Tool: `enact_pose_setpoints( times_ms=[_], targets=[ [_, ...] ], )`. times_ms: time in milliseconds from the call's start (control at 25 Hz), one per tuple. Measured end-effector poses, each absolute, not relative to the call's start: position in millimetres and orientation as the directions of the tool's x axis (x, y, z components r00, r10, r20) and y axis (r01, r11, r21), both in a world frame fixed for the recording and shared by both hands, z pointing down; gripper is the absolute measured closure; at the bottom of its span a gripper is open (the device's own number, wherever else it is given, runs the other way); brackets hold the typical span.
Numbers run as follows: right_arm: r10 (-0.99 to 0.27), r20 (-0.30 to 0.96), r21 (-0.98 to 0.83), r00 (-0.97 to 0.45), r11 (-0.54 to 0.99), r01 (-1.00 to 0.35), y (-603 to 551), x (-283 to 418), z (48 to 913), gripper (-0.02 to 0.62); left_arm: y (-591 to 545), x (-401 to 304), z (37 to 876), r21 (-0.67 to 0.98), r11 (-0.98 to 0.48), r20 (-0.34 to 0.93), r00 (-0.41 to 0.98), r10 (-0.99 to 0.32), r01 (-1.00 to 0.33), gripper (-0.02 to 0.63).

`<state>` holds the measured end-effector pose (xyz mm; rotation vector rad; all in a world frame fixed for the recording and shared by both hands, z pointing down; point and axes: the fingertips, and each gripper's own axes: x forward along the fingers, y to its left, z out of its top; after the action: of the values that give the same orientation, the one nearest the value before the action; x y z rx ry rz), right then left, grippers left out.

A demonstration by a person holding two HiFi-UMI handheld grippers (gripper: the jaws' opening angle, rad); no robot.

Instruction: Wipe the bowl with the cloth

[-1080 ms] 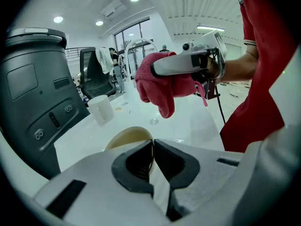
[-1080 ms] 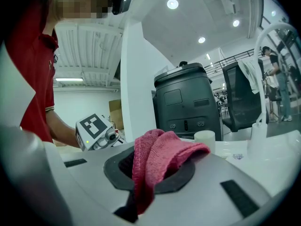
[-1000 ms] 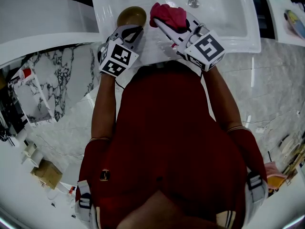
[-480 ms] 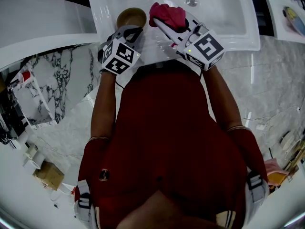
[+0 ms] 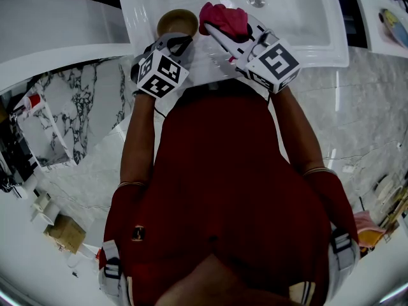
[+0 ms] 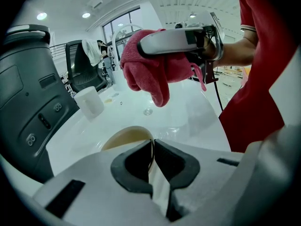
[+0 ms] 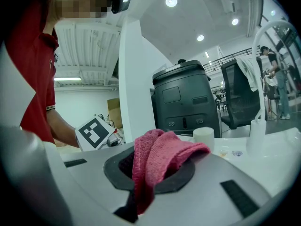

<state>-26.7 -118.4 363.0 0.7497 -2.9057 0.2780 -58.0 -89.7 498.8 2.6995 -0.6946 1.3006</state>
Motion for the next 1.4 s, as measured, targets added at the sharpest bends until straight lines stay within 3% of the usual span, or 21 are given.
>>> enact_pose_setpoints(
  times_ms=[680,1400],
  targets=[
    [-0.469,0.174,-0.146,-0.866,0.857,-0.494,-115.9,-24.8,365.3,0.566,-86.2,-53.9,492.6,-0.119,-0.899,0.738,0.568,-0.365,-0.422,0.558],
    [-0.469,0.145,-0.13,-0.871,0.864,-0.487,-110.2,-28.9,353.5,0.566,-99.2,-59.1,427.8,-0.163,-0.816,0.556,0.632,-0.54,-0.554,0.557]
  ],
)
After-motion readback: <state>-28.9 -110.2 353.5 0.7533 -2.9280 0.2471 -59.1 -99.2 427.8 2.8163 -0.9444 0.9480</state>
